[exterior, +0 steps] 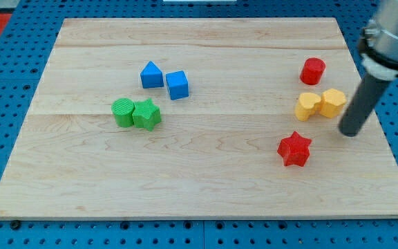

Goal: Place the yellow blocks at the right side of the blue cube

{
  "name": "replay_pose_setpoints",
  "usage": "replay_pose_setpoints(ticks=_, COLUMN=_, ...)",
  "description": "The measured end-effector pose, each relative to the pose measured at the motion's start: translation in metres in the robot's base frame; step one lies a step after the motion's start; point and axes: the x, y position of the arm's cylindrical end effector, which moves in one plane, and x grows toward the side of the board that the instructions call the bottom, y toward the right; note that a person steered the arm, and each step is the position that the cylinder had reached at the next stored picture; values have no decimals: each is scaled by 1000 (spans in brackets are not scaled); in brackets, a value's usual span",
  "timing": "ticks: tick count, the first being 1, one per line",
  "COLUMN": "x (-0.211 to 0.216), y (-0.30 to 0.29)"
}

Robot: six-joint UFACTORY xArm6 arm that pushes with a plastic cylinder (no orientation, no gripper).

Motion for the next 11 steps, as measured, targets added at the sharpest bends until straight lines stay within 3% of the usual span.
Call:
replay_pose_setpoints(ticks=1, x=-18, y=36)
replay_pose_setpoints(ticks=2, x=-39, y=25)
replay_pose_setpoints(ticks=4, x=-68, y=-74)
replay_pose_setpoints(ticks=6, x=-61, y=-138)
replay_pose_setpoints(ticks=7, x=-46, y=-93)
replay_pose_setpoints(ticks=9, x=0, y=-146)
replay_pose_setpoints(ticks=11, x=-50, y=-153)
